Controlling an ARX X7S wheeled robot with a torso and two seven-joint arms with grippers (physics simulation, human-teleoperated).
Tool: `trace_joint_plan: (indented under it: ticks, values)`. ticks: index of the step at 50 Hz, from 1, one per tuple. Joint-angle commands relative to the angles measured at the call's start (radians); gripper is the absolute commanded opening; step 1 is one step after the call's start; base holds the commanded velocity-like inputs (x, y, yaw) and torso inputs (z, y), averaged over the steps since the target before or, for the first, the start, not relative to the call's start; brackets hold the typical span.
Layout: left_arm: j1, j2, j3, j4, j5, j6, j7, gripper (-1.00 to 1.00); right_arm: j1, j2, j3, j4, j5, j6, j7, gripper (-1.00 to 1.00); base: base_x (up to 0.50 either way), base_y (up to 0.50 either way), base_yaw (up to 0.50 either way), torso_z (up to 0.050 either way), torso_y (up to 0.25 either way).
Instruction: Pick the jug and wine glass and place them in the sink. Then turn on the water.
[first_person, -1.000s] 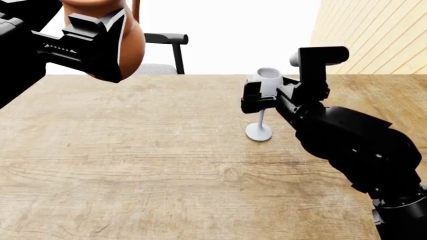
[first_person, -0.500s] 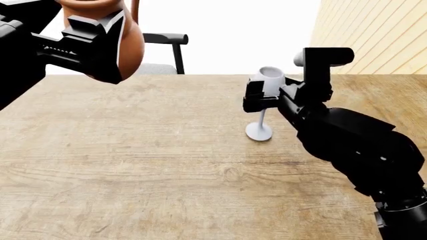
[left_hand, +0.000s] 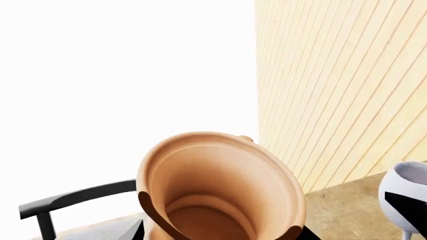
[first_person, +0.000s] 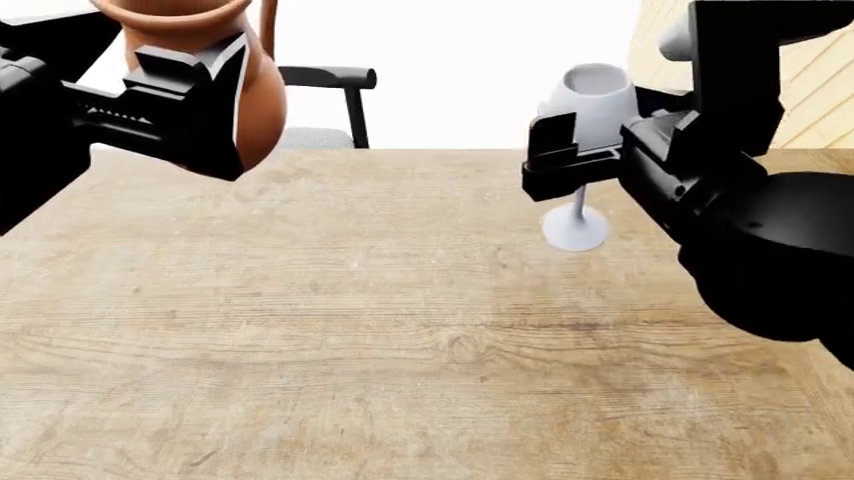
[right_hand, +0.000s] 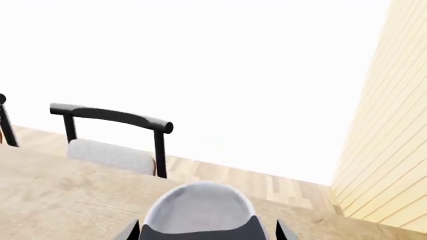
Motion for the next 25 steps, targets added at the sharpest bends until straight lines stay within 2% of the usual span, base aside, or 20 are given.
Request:
trace_joint_plan:
  ticks: [1,25]
  values:
    - [0.007,-0.02,-0.029,0.024,-0.017,0.026,-0.038,-1.0,0.068,0.079,0.048,-0.129,0.129,0.098,0.141,-1.0,0.0,0.0,0.0,0.0,0.0]
    - [0.031,-0.04,-0.032,0.063,-0.042,0.037,-0.05,-1.0,0.057,0.136,0.055,-0.208,0.188,0.108,0.2,-1.0,-0.48,0.0,0.0,0.001,0.001]
